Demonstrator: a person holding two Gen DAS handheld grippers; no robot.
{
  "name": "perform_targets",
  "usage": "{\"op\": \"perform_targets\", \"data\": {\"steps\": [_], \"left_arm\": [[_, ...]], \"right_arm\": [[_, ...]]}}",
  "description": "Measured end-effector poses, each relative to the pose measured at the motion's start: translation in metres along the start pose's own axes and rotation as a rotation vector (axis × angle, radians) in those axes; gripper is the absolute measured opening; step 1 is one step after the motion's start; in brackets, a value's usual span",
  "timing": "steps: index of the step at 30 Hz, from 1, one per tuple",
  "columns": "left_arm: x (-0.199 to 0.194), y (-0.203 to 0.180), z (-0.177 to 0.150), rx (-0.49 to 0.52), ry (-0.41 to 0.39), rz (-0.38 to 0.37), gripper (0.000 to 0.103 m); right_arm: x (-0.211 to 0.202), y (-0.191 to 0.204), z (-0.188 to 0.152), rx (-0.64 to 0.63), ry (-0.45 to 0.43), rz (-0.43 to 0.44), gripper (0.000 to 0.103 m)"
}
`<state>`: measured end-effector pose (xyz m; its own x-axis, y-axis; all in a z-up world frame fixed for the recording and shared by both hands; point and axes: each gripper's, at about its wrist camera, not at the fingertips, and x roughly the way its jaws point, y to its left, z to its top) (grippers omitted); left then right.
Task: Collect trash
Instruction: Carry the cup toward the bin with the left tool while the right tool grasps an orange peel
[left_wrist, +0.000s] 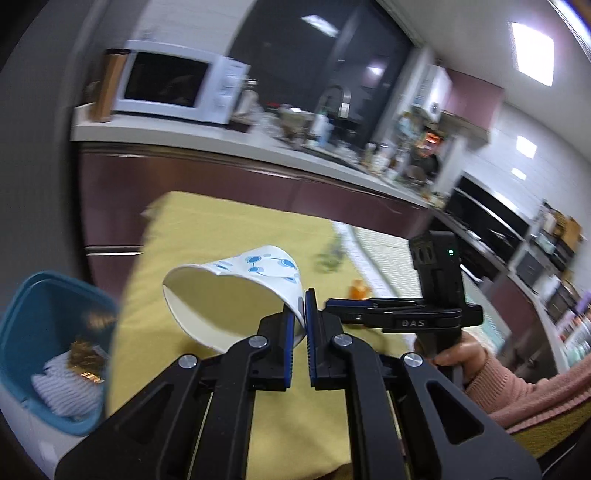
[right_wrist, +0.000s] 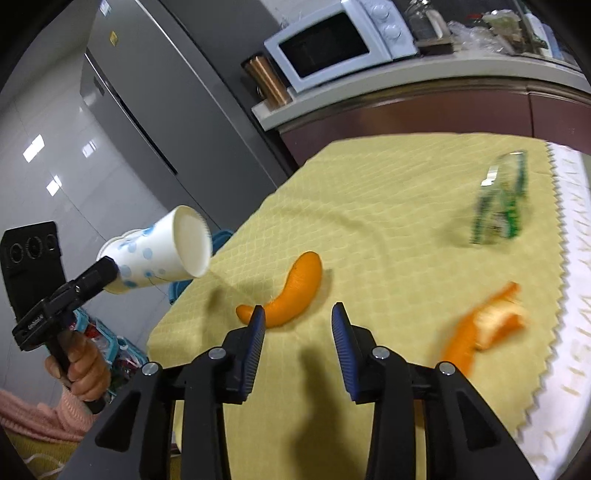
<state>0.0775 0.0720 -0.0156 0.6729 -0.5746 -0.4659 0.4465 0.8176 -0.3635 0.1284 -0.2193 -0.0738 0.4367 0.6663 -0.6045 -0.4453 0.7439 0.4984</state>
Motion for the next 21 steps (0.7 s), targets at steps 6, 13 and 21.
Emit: {"op": "perform_targets", "data": {"steps": [6, 13, 21], "left_arm": [[-0.023, 0.039, -0.004, -0.031, -0.003, 0.125, 0.006], [-0.035, 0.069, -0.014, -0.062, 0.012, 0.216, 0.006], [-0.052, 0.089, -0.024, -0.096, 0.007, 0.285, 0.006]], "right_arm": [[0.019, -0.005, 0.007, 0.058, 0.027, 0.012, 0.041], [0.022, 0.002, 0.009, 0.053, 0.024, 0.021, 0.026], [0.017, 0.01, 0.012, 0.053, 0.005, 0.032, 0.018]]}}
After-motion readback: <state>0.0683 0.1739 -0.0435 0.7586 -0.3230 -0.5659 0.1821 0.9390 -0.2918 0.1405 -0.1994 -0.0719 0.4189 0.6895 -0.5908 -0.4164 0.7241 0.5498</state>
